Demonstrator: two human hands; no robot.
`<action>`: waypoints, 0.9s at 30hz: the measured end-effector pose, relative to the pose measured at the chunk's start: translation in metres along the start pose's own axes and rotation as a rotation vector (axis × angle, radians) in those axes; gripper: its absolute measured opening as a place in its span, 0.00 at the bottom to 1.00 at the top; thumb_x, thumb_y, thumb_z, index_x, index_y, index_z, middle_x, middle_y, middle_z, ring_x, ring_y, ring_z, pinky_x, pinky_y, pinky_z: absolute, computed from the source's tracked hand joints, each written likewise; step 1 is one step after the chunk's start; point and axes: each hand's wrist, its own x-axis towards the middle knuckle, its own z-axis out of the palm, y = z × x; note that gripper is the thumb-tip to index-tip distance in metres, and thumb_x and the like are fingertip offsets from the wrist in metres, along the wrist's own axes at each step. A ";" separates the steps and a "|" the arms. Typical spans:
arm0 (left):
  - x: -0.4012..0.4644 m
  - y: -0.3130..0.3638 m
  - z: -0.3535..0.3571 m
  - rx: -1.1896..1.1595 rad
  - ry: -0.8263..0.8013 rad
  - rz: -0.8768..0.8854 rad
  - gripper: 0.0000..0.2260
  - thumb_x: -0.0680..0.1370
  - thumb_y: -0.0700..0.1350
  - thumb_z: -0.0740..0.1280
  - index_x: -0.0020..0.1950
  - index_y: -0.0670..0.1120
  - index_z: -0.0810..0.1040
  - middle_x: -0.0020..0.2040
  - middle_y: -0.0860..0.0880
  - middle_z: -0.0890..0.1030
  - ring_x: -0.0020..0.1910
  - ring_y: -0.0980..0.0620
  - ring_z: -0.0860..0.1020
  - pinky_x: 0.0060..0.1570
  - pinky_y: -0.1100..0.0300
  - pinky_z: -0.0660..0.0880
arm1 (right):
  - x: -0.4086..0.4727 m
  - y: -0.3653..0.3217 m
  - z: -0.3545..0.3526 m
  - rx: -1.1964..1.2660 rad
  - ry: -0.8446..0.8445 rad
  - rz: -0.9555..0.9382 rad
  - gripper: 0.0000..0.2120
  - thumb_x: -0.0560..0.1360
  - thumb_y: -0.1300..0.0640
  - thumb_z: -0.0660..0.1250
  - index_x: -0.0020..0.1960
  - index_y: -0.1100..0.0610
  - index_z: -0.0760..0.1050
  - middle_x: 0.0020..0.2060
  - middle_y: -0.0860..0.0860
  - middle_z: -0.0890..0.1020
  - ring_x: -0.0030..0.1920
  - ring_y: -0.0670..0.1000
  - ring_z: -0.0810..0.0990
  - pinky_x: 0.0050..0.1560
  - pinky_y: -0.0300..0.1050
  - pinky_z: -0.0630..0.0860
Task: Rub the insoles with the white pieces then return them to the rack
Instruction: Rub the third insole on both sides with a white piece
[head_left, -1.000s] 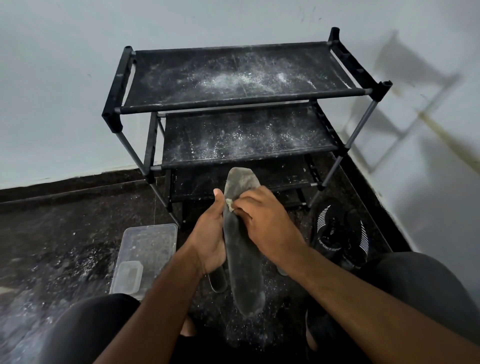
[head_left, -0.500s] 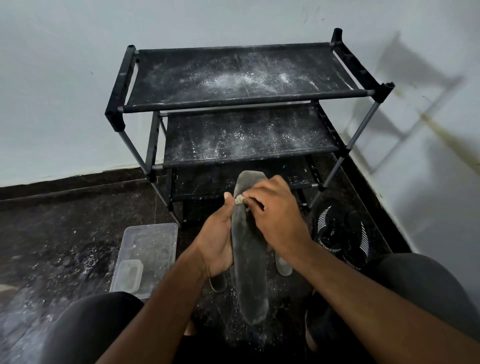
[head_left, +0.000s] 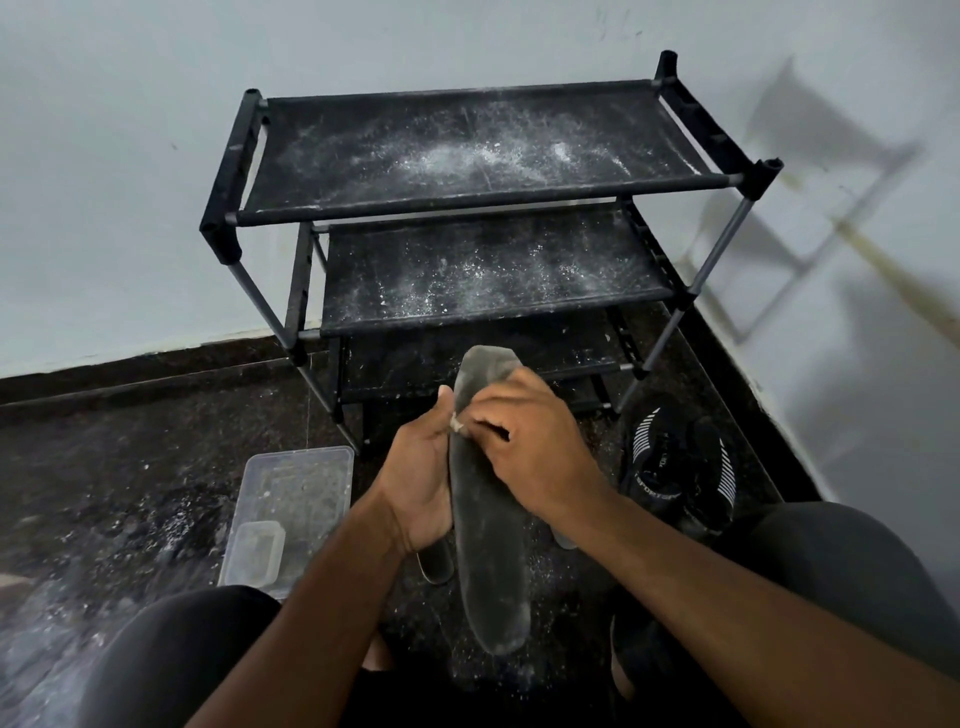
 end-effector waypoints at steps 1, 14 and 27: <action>0.000 0.002 -0.004 -0.016 0.004 0.005 0.31 0.85 0.63 0.52 0.62 0.40 0.84 0.56 0.37 0.84 0.55 0.41 0.84 0.54 0.46 0.82 | -0.001 -0.001 0.000 0.045 -0.051 -0.017 0.03 0.74 0.58 0.73 0.44 0.53 0.85 0.41 0.42 0.83 0.48 0.43 0.73 0.50 0.39 0.73; -0.002 0.009 -0.003 -0.030 -0.011 0.026 0.35 0.85 0.65 0.48 0.69 0.38 0.80 0.70 0.37 0.78 0.66 0.42 0.80 0.61 0.48 0.79 | -0.001 -0.012 0.000 0.158 -0.223 -0.046 0.03 0.72 0.58 0.75 0.44 0.52 0.86 0.40 0.42 0.83 0.46 0.43 0.73 0.47 0.38 0.72; -0.001 0.014 -0.001 -0.035 0.077 0.053 0.32 0.84 0.63 0.53 0.72 0.40 0.77 0.71 0.37 0.77 0.67 0.41 0.79 0.64 0.45 0.78 | 0.005 -0.011 -0.009 0.222 -0.319 0.022 0.02 0.72 0.55 0.75 0.43 0.54 0.86 0.39 0.44 0.82 0.43 0.43 0.73 0.50 0.37 0.70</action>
